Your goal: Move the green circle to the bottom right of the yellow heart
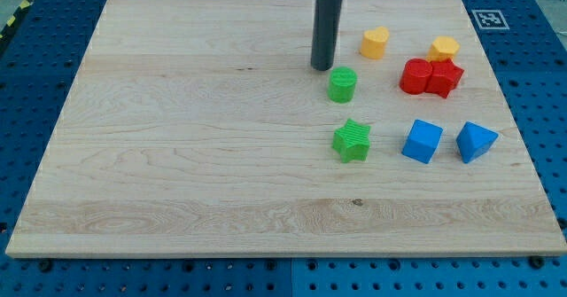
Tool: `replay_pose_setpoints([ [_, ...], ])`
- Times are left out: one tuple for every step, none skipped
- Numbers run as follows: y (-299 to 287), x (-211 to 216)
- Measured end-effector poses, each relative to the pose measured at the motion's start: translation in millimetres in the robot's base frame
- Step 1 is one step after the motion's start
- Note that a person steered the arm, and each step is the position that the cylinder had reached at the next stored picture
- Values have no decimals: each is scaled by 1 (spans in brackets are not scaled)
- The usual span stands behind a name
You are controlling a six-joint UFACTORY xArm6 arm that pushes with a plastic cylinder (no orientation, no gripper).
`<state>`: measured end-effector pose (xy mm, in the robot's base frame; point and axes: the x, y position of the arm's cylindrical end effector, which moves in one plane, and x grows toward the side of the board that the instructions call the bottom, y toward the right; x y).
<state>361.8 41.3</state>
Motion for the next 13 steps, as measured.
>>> replay_pose_setpoints([
  [-10,40],
  [5,73],
  [25,81],
  [26,84],
  [32,73],
  [39,56],
  [45,41],
  [46,28],
  [30,27],
  [-17,25],
  [-30,-11],
  [-30,-18],
  [-25,-7],
])
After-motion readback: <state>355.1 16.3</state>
